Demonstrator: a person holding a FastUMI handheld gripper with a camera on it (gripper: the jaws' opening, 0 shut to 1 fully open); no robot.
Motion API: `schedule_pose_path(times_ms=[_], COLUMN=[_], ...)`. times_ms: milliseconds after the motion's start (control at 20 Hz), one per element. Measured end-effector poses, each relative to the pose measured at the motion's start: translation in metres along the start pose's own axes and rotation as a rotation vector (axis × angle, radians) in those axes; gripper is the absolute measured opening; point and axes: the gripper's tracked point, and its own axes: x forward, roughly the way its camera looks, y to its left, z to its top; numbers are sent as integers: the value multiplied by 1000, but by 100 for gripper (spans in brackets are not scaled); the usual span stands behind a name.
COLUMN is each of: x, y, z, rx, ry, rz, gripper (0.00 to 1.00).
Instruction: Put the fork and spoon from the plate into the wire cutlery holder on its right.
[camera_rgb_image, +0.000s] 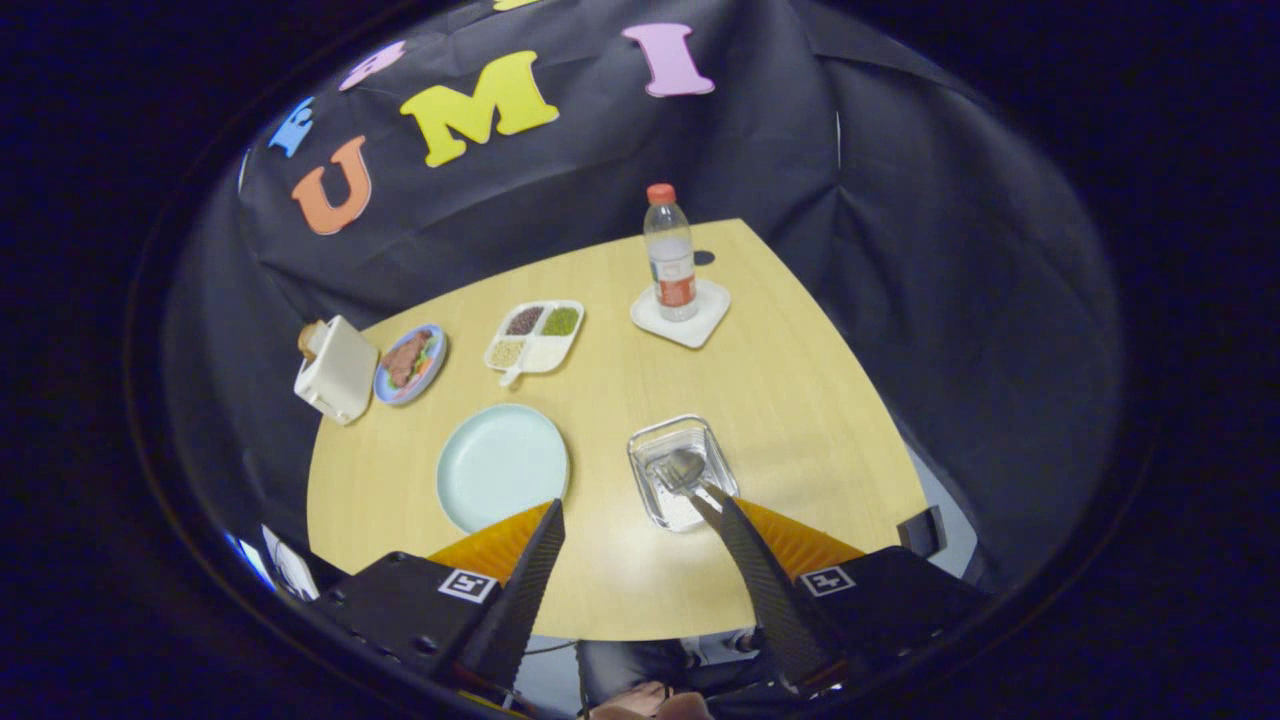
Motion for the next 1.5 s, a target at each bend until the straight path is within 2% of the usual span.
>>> schedule_pose_path(times_ms=[300, 450, 600, 800, 1050, 1350, 1500], x=[-41, -71, -99, -112, -115, -93, -93], y=[33, 41, 61, 92, 128, 155, 164], z=[59, 76, 79, 63, 46, 15, 18], rx=[-45, -125, -179, -216, -143, -146, -173], ry=[-429, -663, -825, -879, -929, -916, -925], rz=[74, 62, 62, 77, 106, 93, 62], gripper=[94, 94, 93, 94, 93, 94, 94])
